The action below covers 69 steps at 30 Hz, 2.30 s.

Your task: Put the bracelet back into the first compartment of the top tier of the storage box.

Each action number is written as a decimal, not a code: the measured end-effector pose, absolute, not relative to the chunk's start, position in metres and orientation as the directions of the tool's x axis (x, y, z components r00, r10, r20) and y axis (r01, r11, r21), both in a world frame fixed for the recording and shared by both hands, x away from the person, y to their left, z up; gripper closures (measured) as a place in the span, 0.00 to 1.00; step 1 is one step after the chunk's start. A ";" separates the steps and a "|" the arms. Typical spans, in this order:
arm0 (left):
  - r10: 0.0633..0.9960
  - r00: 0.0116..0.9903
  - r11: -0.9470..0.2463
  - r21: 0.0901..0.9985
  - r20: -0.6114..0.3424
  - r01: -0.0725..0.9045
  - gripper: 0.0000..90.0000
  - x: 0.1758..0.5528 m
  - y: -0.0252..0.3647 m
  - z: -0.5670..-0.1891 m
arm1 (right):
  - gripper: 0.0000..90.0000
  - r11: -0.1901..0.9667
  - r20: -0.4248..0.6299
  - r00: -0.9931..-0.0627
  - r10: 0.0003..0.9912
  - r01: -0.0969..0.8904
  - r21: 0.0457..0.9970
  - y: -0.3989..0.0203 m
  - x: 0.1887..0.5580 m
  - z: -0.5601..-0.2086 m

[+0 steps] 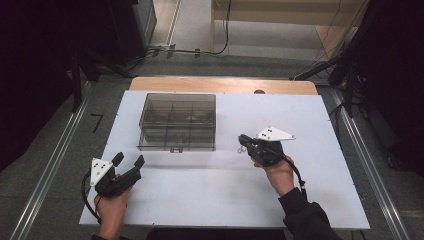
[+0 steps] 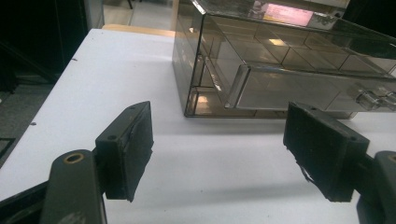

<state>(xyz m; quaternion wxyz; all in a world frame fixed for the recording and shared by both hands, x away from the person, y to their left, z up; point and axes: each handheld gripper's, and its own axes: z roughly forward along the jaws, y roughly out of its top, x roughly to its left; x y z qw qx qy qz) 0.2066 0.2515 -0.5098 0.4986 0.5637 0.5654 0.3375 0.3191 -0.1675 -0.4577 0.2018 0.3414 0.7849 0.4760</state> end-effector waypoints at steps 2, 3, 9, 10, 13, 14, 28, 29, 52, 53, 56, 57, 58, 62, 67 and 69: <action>0.974 0.136 0.133 0.944 -0.181 0.303 0.27 0.207 0.251 -0.510 | 0.93 0.315 0.007 -0.688 0.726 0.342 0.885 -0.165 0.319 -0.457; 0.974 0.136 0.132 0.944 -0.180 0.303 0.27 0.207 0.251 -0.510 | 0.93 0.315 0.008 -0.689 0.724 0.341 0.886 -0.163 0.319 -0.456; 0.975 0.135 0.131 0.944 -0.179 0.302 0.27 0.207 0.251 -0.510 | 0.93 0.312 0.012 -0.698 0.716 0.335 0.889 -0.154 0.319 -0.454; 0.974 0.135 0.133 0.945 -0.180 0.300 0.27 0.206 0.251 -0.509 | 0.93 0.313 0.010 -0.701 0.714 0.332 0.890 -0.153 0.320 -0.454; 0.974 0.136 0.132 0.945 -0.179 0.300 0.27 0.206 0.250 -0.509 | 0.93 0.315 0.010 -0.705 0.709 0.330 0.890 -0.148 0.319 -0.453; 0.974 0.136 0.132 0.945 -0.179 0.299 0.27 0.206 0.250 -0.509 | 0.93 0.315 0.010 -0.707 0.707 0.328 0.891 -0.146 0.319 -0.453; 0.974 0.137 0.133 0.945 -0.181 0.300 0.27 0.206 0.251 -0.509 | 0.93 0.321 -0.002 -0.727 0.686 0.300 0.898 -0.129 0.319 -0.442; 0.974 0.137 0.134 0.945 -0.181 0.299 0.27 0.206 0.251 -0.509 | 0.93 0.319 0.000 -0.727 0.686 0.301 0.899 -0.128 0.319 -0.441; 0.974 0.136 0.133 0.944 -0.181 0.302 0.27 0.207 0.252 -0.510 | 0.93 0.320 -0.012 -0.761 0.649 0.258 0.912 -0.097 0.318 -0.422; 0.974 0.136 0.133 0.944 -0.180 0.302 0.27 0.207 0.252 -0.510 | 0.93 0.322 -0.015 -0.763 0.646 0.254 0.912 -0.096 0.318 -0.422; 0.974 0.135 0.133 0.944 -0.180 0.302 0.27 0.207 0.252 -0.510 | 0.93 0.320 -0.015 -0.765 0.644 0.252 0.913 -0.093 0.319 -0.421; 0.974 0.135 0.133 0.944 -0.180 0.302 0.27 0.207 0.252 -0.510 | 0.93 0.319 -0.014 -0.765 0.644 0.252 0.914 -0.092 0.318 -0.421; 0.975 0.134 0.132 0.943 -0.180 0.305 0.27 0.207 0.252 -0.510 | 0.93 0.319 -0.014 -0.766 0.643 0.251 0.914 -0.091 0.318 -0.420; 0.975 0.132 0.132 0.943 -0.179 0.304 0.27 0.207 0.253 -0.510 | 0.93 0.321 -0.018 -0.770 0.638 0.245 0.915 -0.087 0.318 -0.419; 0.975 0.133 0.131 0.943 -0.179 0.306 0.27 0.207 0.253 -0.510 | 0.93 0.319 -0.018 -0.775 0.631 0.238 0.917 -0.081 0.318 -0.415; 0.975 0.132 0.130 0.943 -0.178 0.307 0.27 0.208 0.253 -0.510 | 0.93 0.319 -0.019 -0.779 0.627 0.234 0.918 -0.078 0.318 -0.414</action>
